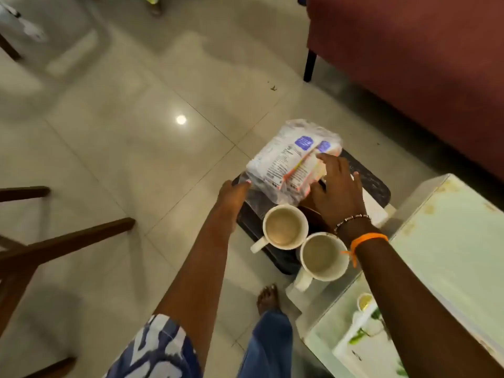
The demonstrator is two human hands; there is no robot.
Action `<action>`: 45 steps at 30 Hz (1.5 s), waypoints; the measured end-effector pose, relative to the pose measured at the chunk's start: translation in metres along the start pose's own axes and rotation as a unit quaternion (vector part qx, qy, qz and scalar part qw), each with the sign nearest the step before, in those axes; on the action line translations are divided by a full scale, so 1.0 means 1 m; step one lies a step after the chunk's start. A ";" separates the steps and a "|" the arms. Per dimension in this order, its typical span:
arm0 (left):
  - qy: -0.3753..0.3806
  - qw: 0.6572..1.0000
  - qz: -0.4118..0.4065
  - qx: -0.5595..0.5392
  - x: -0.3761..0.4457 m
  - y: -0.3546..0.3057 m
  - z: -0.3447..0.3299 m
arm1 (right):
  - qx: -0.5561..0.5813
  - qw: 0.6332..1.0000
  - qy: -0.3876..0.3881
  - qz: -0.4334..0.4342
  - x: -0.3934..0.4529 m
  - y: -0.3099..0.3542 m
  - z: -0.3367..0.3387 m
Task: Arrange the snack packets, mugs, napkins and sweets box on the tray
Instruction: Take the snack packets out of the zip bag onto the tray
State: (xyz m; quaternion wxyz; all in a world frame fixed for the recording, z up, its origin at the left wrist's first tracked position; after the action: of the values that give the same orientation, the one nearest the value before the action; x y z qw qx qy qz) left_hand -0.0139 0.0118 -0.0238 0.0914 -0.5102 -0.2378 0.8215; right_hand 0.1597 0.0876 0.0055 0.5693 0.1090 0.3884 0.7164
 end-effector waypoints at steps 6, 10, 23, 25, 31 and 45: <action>0.081 0.995 -0.010 -0.050 0.037 -0.001 -0.011 | 0.049 0.998 0.018 -0.039 0.034 -0.010 -0.027; 0.048 0.992 -0.027 -0.110 0.039 -0.004 -0.011 | 0.080 0.995 0.007 -0.053 0.040 -0.014 -0.030; 0.002 0.926 -0.376 -0.035 -0.037 -0.061 -0.014 | 0.220 0.966 -0.108 -0.088 0.015 -0.009 0.017; -0.001 0.887 -0.461 0.040 -0.067 -0.067 -0.026 | 0.421 0.891 -0.103 -0.135 -0.003 -0.005 0.034; 0.000 0.703 -0.655 0.276 -0.166 -0.029 -0.086 | 0.698 0.692 0.005 -0.185 -0.083 -0.034 0.080; 0.236 0.941 -0.194 0.147 -0.257 0.136 -0.215 | 0.481 0.777 -0.212 -0.347 -0.325 -0.210 0.096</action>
State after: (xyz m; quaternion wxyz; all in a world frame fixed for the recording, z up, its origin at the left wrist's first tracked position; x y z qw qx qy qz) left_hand 0.3073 -0.1435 0.0354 0.3767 -0.6142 -0.1807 0.6695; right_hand 0.4777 -0.1526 0.0203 0.7205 0.3755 0.5637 0.1487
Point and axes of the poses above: each hand's wrist, its own x-axis towards the middle knuckle, its own z-axis out of the back of the hand, y = z × x, the point moved 3 cm from there along x, towards the middle knuckle, and after that the axes turned 10 degrees about x, right-handed, at the moved point
